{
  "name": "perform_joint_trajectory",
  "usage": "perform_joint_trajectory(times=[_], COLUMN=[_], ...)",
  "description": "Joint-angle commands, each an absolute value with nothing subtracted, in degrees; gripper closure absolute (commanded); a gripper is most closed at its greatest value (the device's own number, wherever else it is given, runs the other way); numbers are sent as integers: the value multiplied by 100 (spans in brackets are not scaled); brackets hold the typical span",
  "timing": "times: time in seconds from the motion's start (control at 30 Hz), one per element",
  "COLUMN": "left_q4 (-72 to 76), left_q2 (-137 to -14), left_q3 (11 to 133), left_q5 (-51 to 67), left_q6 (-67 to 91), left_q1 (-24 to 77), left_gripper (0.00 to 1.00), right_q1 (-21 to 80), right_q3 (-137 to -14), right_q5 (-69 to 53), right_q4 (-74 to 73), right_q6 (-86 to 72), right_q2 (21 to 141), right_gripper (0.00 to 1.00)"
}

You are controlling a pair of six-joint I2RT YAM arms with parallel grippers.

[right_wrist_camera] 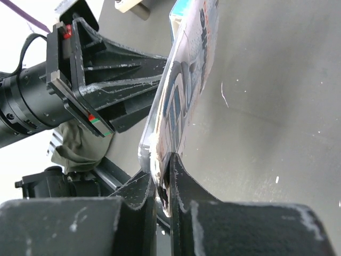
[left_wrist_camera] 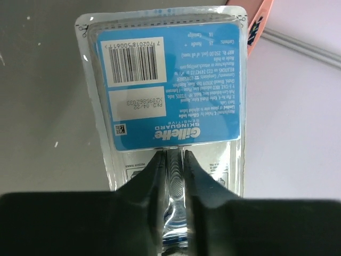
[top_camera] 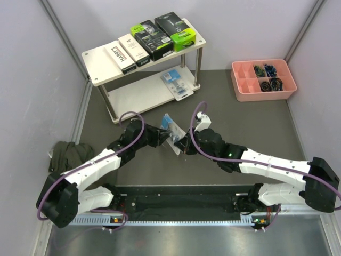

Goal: Place and organize the shaving razors onto the shelf

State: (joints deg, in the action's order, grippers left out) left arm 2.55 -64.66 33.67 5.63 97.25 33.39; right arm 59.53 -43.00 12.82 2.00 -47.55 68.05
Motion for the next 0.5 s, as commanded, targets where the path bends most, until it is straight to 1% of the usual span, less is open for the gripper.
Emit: perform_joint_trajectory(times=[0.0, 0.07, 0.1, 0.17, 0.2, 0.27, 0.4, 0.47], left_q4=[371, 229, 133, -236, -316, -675, -2028, -2746], left_q2=[-6390, -6329, -6293, -6162, -6126, -6021, -5977, -5924], left_q3=[3823, 3893, 3920, 3964, 3990, 4199, 4868, 5158], left_q5=[765, 730, 642, 554, 502, 484, 115, -306], left_q6=[8808, 8518, 8430, 8105, 7947, 7245, 6084, 5548], left_q1=[3322, 3322, 3322, 3322, 3314, 3322, 3322, 3322], left_gripper=[69, 60, 51, 37, 14, 1, 1, 1], right_q1=[5977, 5977, 5985, 5977, 5977, 5977, 5977, 5977], right_q3=[-4465, -4474, -4482, -4491, -4491, -4500, -4474, -4509], right_q5=[1591, 1591, 1608, 1617, 1608, 1600, 1591, 1573], right_q4=[132, 106, 88, 79, 79, 62, 88, 79], right_q6=[-4720, -4702, -4702, -4693, -4693, -4676, -4623, -4597], right_q2=[6794, 6785, 6776, 6768, 6768, 6741, 6697, 6688], right_gripper=[100, 100, 100, 100, 100, 100, 100, 100])
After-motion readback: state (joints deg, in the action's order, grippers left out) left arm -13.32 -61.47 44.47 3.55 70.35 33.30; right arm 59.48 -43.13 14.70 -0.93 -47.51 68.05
